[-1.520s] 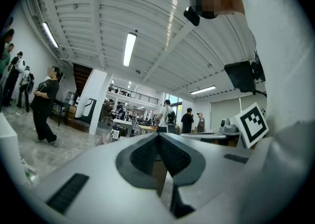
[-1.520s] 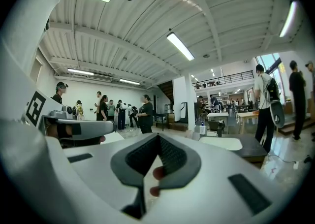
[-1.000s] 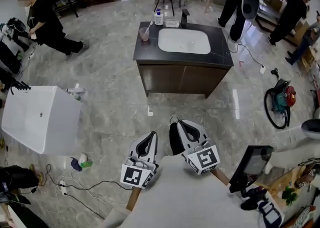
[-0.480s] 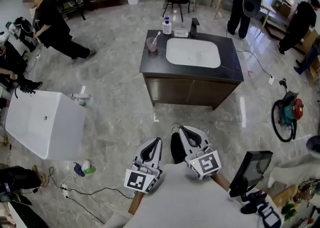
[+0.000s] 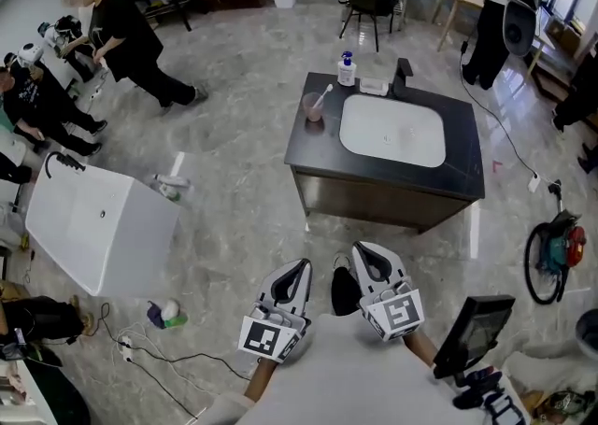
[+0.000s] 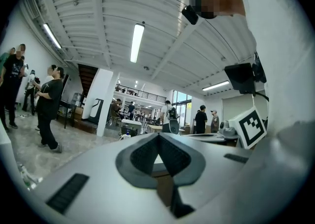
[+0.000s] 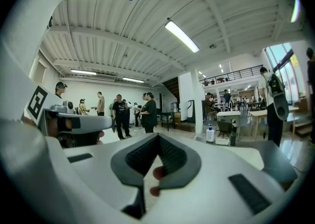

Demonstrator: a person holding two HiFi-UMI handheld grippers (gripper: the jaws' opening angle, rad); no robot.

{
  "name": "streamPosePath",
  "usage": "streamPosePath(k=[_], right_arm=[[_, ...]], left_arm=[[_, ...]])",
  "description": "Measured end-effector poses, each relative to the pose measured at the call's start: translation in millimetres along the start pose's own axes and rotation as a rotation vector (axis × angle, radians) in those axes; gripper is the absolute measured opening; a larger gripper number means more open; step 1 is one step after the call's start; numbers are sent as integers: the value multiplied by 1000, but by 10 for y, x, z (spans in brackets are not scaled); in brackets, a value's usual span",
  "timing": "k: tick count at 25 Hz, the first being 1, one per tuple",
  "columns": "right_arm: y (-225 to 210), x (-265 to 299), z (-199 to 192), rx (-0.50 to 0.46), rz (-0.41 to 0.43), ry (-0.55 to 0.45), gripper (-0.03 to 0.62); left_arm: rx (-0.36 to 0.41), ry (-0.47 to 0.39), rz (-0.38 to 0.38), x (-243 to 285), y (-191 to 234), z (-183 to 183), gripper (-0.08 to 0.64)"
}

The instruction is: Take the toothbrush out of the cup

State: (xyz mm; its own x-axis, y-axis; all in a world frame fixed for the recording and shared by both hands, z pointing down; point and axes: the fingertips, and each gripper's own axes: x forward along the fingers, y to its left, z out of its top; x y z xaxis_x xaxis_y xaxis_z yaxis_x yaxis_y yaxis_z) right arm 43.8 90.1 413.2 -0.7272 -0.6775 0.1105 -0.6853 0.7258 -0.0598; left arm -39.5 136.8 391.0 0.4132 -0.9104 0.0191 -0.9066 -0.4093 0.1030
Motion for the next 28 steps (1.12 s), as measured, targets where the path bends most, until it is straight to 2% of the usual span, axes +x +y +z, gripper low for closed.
streamPosePath(k=[11,16,28], right_arm=[[-877,668,278,-20,-4,-28,5],[-1275,1004,323,-19,2,-30,5],[-1563,1443,456,-4,15,-45,5]], left_arm=[[10,-25,-5,1041,342,187,3],[5,-15,-3,1516,518,161,3],[23,-13,18,1947,859,304,3]])
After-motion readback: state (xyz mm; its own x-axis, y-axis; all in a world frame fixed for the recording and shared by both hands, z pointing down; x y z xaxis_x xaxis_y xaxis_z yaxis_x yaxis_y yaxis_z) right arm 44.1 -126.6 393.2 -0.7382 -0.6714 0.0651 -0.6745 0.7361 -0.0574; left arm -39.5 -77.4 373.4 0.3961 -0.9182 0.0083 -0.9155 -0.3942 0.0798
